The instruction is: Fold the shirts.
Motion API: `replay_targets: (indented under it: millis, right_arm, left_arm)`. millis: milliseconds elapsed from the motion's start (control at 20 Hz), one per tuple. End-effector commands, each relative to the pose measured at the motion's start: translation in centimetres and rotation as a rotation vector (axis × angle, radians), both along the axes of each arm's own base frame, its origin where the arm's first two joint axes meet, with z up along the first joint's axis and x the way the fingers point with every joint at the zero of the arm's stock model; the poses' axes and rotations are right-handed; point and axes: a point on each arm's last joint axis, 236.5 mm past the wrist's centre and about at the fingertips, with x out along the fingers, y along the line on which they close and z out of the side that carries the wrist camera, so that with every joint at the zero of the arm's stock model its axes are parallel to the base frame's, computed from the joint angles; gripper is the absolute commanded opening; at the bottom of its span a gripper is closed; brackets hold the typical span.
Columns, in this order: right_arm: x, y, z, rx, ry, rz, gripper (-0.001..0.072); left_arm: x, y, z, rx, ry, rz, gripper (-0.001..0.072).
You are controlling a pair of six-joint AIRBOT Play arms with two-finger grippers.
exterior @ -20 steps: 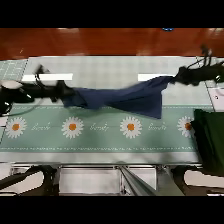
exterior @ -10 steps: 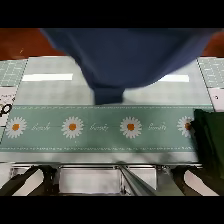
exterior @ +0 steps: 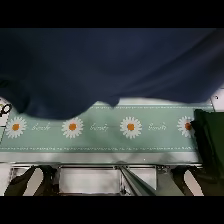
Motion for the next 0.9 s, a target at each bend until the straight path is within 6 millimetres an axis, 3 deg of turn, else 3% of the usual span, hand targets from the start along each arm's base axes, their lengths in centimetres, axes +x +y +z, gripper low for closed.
replay_targets:
  millis: [0,150,250,350,500,650,750,850]
  right_arm:
    - [-3.1,1.2,-1.4,-0.021,0.056,0.019,0.0029]
    - [-4.8,1.6,-3.4,-0.016,0.138,0.024,0.0029]
    - [-4.9,1.6,-5.9,-0.002,0.238,0.027,0.0029]
    - [-3.4,1.8,-9.1,0.039,0.339,0.055,0.0029]
    - [0.5,2.8,-16.1,0.148,0.512,0.148,0.0029]
    - [6.0,3.2,-22.7,0.299,0.588,0.209,0.0029]
    - [10.1,3.2,-28.1,0.355,0.661,0.220,0.0029]
    - [14.2,4.5,-33.7,0.352,0.762,0.243,0.0029]
  left_arm:
    - [-4.3,-1.5,2.2,0.039,-0.111,0.045,0.0020]
    - [-4.2,-1.8,0.1,0.069,-0.023,0.064,0.0020]
    - [-2.0,-0.1,-2.3,0.075,0.094,0.125,0.0020]
    - [1.5,2.0,-5.5,0.047,0.229,0.140,0.0020]
    - [8.2,4.3,-12.8,-0.028,0.489,0.054,0.0020]
    - [15.7,5.8,-21.8,-0.065,0.712,-0.041,0.0020]
    - [21.0,5.6,-27.9,-0.092,0.835,-0.100,0.0020]
    - [26.2,4.8,-33.0,-0.122,0.916,-0.134,0.0020]
